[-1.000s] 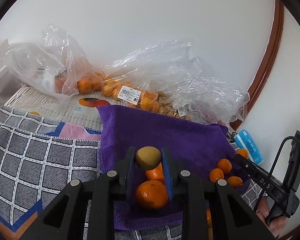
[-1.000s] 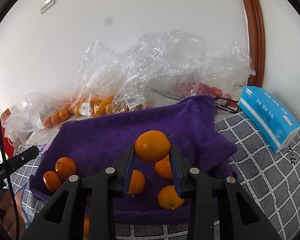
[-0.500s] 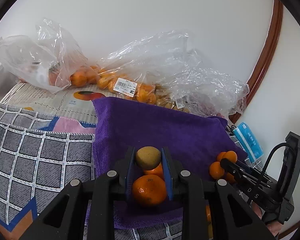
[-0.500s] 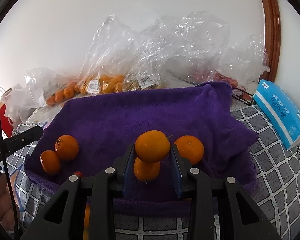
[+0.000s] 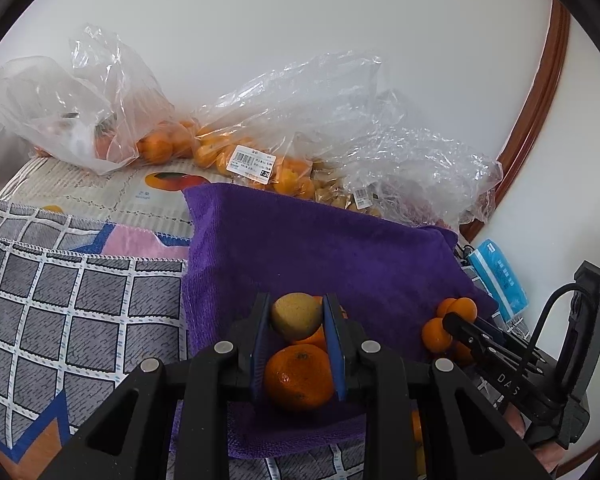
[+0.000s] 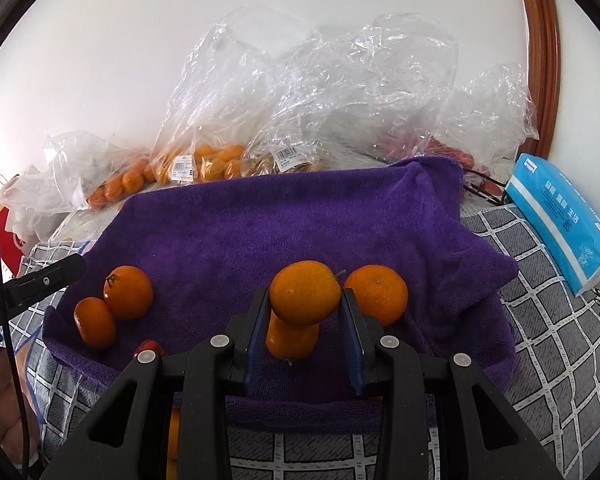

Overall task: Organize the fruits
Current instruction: 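Lower the orange onto the towel while the left tool carries its fruit over the towel, then open the right tool to release the orange onto the towel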

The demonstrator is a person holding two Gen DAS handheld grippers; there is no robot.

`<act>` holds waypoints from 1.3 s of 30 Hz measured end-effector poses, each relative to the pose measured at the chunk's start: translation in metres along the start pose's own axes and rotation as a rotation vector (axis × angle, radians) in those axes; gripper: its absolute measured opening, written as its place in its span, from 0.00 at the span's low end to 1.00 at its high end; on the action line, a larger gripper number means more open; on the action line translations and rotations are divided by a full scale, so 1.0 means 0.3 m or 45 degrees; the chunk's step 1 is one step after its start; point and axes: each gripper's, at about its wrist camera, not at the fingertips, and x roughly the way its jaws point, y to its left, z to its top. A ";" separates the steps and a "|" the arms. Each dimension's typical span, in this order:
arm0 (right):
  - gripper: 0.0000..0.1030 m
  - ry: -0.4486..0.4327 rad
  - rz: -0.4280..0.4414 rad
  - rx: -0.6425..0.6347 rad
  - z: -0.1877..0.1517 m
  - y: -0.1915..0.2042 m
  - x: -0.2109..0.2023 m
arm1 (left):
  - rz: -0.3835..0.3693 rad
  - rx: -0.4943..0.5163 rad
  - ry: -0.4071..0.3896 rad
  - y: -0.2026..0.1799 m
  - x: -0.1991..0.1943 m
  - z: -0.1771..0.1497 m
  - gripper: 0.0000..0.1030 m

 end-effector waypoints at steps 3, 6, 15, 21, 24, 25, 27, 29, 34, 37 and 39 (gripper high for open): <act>0.34 0.000 -0.004 0.000 0.000 0.001 0.000 | -0.003 0.003 0.002 -0.001 0.002 0.001 0.24; 0.34 0.002 -0.011 0.006 0.001 -0.001 0.001 | -0.011 0.001 -0.002 0.001 0.000 0.001 0.24; 0.34 0.006 -0.018 0.002 0.003 -0.002 0.003 | -0.011 -0.011 0.016 0.010 0.010 0.001 0.24; 0.34 0.002 -0.023 0.003 0.001 -0.005 0.004 | -0.023 -0.067 0.063 0.038 0.029 0.003 0.24; 0.34 -0.001 -0.019 0.015 0.001 -0.012 0.003 | -0.016 -0.069 0.085 0.037 0.042 -0.002 0.24; 0.34 -0.005 -0.015 0.018 0.001 -0.014 0.001 | -0.013 -0.068 0.091 0.036 0.044 -0.003 0.24; 0.35 -0.013 -0.008 0.020 0.002 -0.016 -0.004 | -0.008 -0.067 0.097 0.036 0.048 -0.004 0.24; 0.35 -0.015 -0.003 0.022 0.002 -0.017 -0.007 | 0.000 -0.061 0.106 0.036 0.053 -0.005 0.24; 0.38 -0.030 0.007 0.029 0.006 -0.018 -0.019 | 0.013 -0.047 0.102 0.031 0.055 -0.007 0.24; 0.39 -0.044 0.013 0.040 0.008 -0.021 -0.030 | 0.012 -0.043 0.096 0.030 0.054 -0.007 0.24; 0.39 -0.047 0.016 0.045 0.010 -0.022 -0.034 | 0.004 -0.046 0.095 0.031 0.052 -0.006 0.24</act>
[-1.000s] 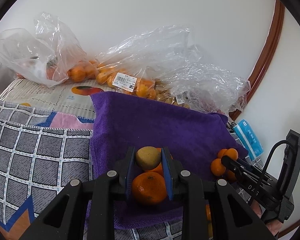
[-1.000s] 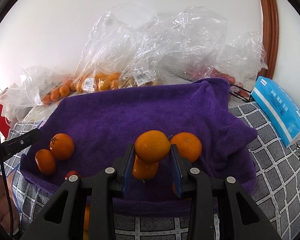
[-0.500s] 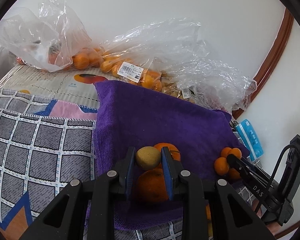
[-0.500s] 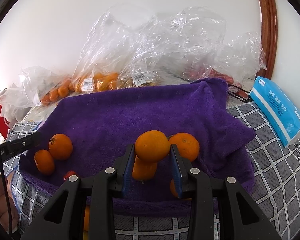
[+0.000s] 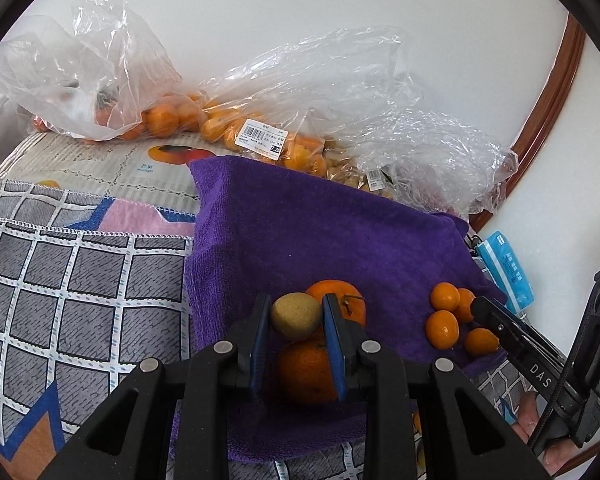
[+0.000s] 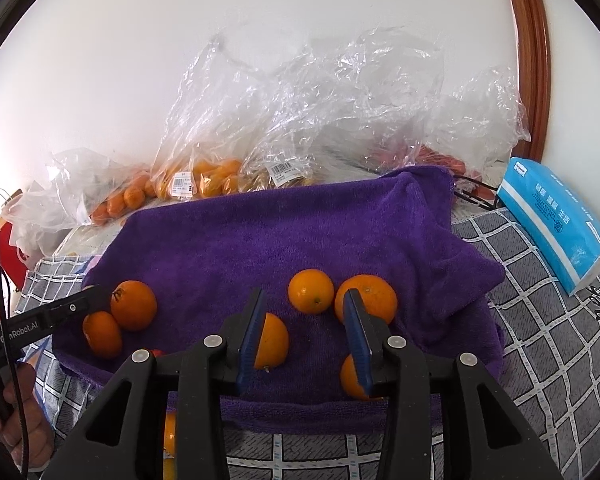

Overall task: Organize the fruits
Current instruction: 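Open the right tool to release the orange onto the towel, then grasp another loose orange with the right tool while the left tool moves back off the towel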

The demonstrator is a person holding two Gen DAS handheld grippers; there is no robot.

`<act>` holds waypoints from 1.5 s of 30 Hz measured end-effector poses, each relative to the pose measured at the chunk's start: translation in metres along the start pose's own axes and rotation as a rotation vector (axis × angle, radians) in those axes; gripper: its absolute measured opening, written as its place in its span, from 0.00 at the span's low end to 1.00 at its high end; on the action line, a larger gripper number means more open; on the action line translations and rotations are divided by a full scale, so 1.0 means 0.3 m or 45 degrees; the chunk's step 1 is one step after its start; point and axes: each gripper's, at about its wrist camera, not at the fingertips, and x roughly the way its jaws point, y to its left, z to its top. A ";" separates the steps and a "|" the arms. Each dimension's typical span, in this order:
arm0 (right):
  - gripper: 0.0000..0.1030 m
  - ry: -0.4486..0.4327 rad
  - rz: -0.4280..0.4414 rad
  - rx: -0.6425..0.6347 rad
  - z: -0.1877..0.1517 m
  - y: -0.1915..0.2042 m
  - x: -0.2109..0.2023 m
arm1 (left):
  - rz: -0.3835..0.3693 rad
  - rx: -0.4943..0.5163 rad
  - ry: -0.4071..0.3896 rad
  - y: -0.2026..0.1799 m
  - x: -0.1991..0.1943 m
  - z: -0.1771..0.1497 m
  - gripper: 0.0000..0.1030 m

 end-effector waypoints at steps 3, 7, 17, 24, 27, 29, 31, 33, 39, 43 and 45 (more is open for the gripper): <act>0.39 0.005 0.000 -0.003 0.000 0.006 -0.001 | -0.002 0.000 0.001 0.000 -0.001 0.000 0.24; 0.39 0.011 0.021 -0.030 -0.003 0.029 -0.012 | -0.002 -0.002 -0.008 0.000 -0.012 0.001 0.27; 0.39 0.049 0.111 -0.039 -0.021 0.085 -0.071 | 0.014 -0.017 -0.071 0.006 -0.049 0.008 0.37; 0.39 0.146 0.169 -0.065 -0.128 0.162 -0.132 | 0.019 -0.041 -0.124 0.010 -0.082 0.011 0.43; 0.39 0.199 0.143 -0.097 -0.175 0.202 -0.118 | 0.017 -0.054 -0.140 0.015 -0.091 0.011 0.44; 0.38 0.220 0.136 -0.091 -0.191 0.212 -0.105 | 0.023 -0.058 -0.146 0.019 -0.093 0.010 0.44; 0.38 0.241 0.136 -0.081 -0.201 0.215 -0.091 | 0.029 -0.064 -0.145 0.024 -0.092 0.011 0.44; 0.38 0.260 0.117 -0.078 -0.204 0.217 -0.074 | 0.022 -0.076 -0.141 0.031 -0.091 0.012 0.44; 0.32 0.278 0.125 -0.033 -0.205 0.200 -0.074 | -0.010 -0.117 -0.147 0.046 -0.104 0.020 0.44; 0.32 0.210 0.163 0.002 -0.185 0.191 -0.135 | -0.016 -0.126 -0.156 0.046 -0.114 0.021 0.44; 0.32 0.172 0.174 0.021 -0.177 0.181 -0.179 | -0.010 -0.119 -0.159 0.042 -0.118 0.022 0.44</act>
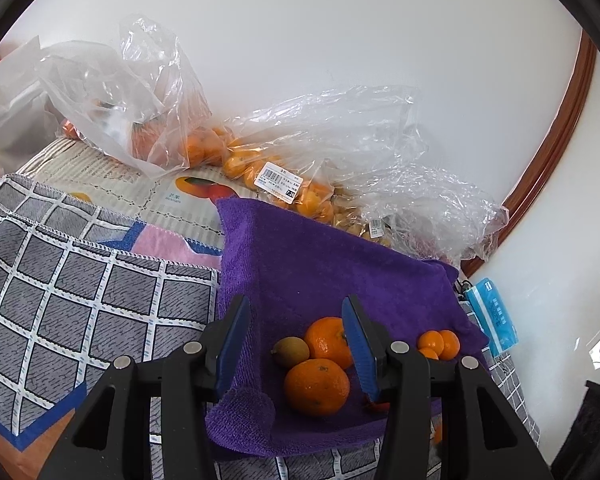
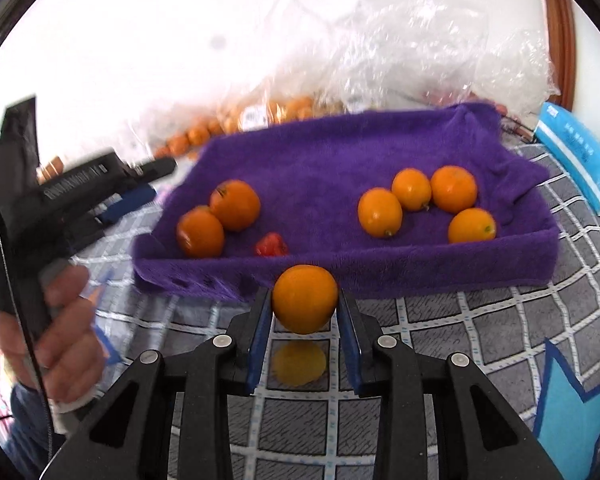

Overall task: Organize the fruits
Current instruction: 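Grasp another loose orange with the right tool while the left tool moves back off the towel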

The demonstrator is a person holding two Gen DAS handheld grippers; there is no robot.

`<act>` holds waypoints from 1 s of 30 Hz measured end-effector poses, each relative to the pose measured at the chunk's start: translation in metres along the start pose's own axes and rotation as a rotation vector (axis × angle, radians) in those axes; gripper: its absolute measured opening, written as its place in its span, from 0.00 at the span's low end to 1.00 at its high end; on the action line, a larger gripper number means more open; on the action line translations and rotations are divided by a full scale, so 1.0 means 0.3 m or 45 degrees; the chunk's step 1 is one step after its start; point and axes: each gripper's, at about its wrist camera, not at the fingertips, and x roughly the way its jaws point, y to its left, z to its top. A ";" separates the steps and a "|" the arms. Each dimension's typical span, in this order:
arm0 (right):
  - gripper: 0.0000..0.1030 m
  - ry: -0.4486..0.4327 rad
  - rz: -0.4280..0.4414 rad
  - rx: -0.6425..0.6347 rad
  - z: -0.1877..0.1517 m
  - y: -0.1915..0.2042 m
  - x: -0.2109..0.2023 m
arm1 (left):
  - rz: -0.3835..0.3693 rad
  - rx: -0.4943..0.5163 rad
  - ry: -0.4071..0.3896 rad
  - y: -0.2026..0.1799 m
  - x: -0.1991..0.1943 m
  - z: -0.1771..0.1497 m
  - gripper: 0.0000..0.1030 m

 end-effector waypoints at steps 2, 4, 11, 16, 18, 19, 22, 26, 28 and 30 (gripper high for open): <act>0.32 -0.031 -0.002 0.006 0.002 -0.007 -0.043 | 0.007 0.006 -0.004 -0.005 -0.005 0.001 0.44; 0.32 -0.059 -0.025 0.007 0.005 -0.025 -0.085 | 0.012 0.019 -0.013 -0.013 -0.012 -0.001 0.44; 0.32 -0.132 -0.162 0.045 -0.014 -0.125 -0.208 | 0.048 0.119 -0.041 -0.090 -0.064 0.009 0.44; 0.32 -0.150 -0.229 0.052 -0.031 -0.186 -0.251 | 0.037 0.226 0.010 -0.171 -0.130 -0.062 0.44; 0.32 -0.163 -0.248 0.044 -0.043 -0.198 -0.264 | 0.014 0.272 0.018 -0.196 -0.176 -0.110 0.44; 0.32 -0.168 -0.249 0.045 -0.049 -0.203 -0.270 | 0.007 0.289 0.034 -0.203 -0.193 -0.132 0.44; 0.32 -0.182 -0.214 0.066 -0.070 -0.223 -0.292 | 0.011 0.325 0.107 -0.208 -0.209 -0.198 0.45; 0.32 -0.205 -0.178 0.094 -0.100 -0.243 -0.326 | 0.064 0.354 0.200 -0.187 -0.198 -0.283 0.45; 0.32 -0.206 -0.158 0.103 -0.116 -0.250 -0.340 | 0.099 0.353 0.247 -0.171 -0.192 -0.323 0.45; 0.32 -0.203 -0.139 0.107 -0.135 -0.257 -0.347 | 0.119 0.351 0.306 -0.154 -0.182 -0.362 0.45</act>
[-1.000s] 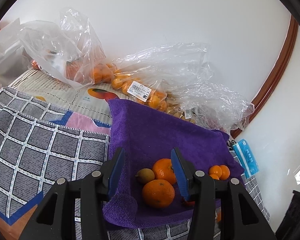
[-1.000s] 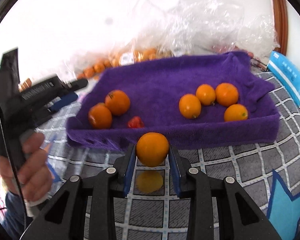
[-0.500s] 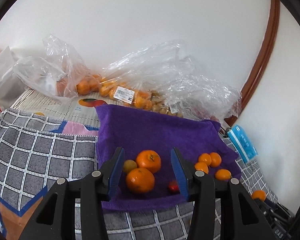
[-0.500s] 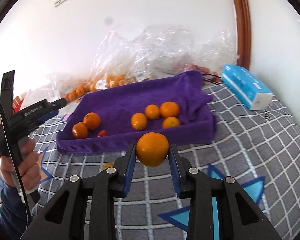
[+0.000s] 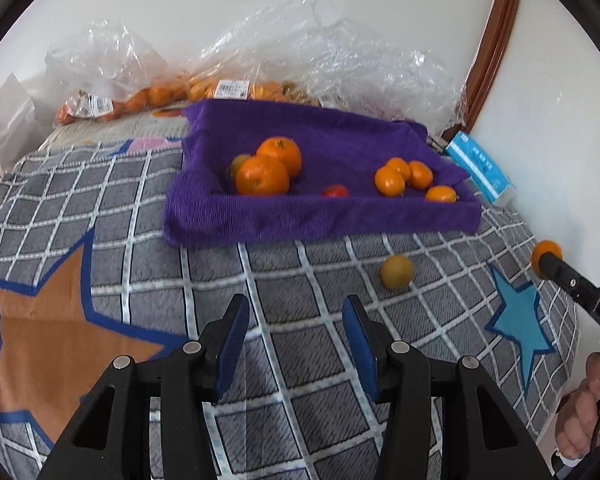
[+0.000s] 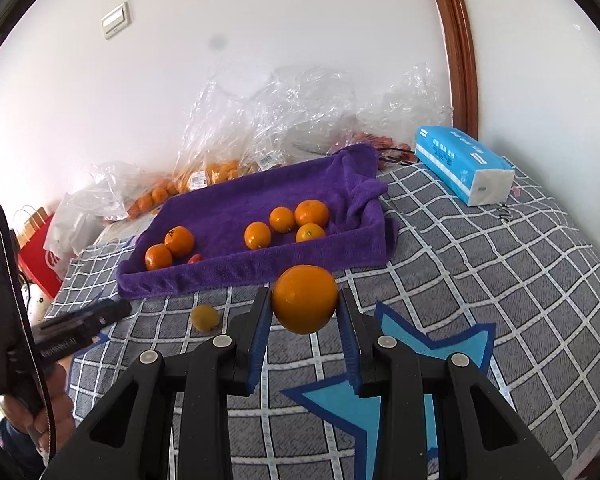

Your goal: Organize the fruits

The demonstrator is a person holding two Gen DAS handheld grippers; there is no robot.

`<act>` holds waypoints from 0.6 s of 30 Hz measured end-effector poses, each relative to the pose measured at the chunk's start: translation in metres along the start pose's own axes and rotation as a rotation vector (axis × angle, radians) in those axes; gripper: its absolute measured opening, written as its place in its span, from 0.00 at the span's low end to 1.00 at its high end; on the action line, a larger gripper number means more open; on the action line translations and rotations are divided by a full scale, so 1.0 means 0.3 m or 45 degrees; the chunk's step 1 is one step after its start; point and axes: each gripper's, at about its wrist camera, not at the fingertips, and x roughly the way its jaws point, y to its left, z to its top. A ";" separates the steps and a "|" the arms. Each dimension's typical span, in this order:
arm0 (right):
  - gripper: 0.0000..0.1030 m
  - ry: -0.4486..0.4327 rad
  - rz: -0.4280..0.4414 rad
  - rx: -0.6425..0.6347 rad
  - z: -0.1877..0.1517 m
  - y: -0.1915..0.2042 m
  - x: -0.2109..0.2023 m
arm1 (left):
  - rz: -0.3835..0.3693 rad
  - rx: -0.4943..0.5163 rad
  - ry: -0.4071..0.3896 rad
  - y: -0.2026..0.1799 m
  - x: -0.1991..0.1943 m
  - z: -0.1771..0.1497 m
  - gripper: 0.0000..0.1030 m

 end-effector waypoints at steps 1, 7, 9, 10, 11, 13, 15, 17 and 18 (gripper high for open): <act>0.32 0.005 0.013 0.005 -0.011 -0.005 -0.003 | 0.000 -0.002 0.011 0.002 0.007 -0.022 0.45; 0.32 0.051 0.040 -0.009 -0.072 -0.024 0.014 | -0.002 0.035 0.000 -0.042 -0.003 -0.041 0.47; 0.32 0.054 0.037 -0.007 -0.085 -0.032 0.022 | -0.013 0.070 0.004 -0.075 0.008 -0.023 0.47; 0.32 0.051 0.028 -0.013 -0.090 -0.035 0.023 | -0.032 0.086 0.013 -0.092 0.017 -0.015 0.47; 0.32 0.043 0.012 -0.026 -0.095 -0.038 0.025 | -0.048 0.098 0.017 -0.111 0.024 -0.008 0.47; 0.32 0.030 -0.013 -0.049 -0.101 -0.040 0.026 | -0.072 0.135 0.010 -0.157 0.042 0.007 0.47; 0.32 0.027 -0.031 -0.068 -0.103 -0.047 0.029 | -0.071 0.171 0.010 -0.198 0.072 0.022 0.47; 0.32 0.027 -0.055 -0.085 -0.105 -0.057 0.032 | -0.073 0.173 0.018 -0.223 0.102 0.032 0.47; 0.32 0.026 -0.067 -0.094 -0.105 -0.061 0.032 | -0.073 0.166 0.022 -0.232 0.116 0.036 0.47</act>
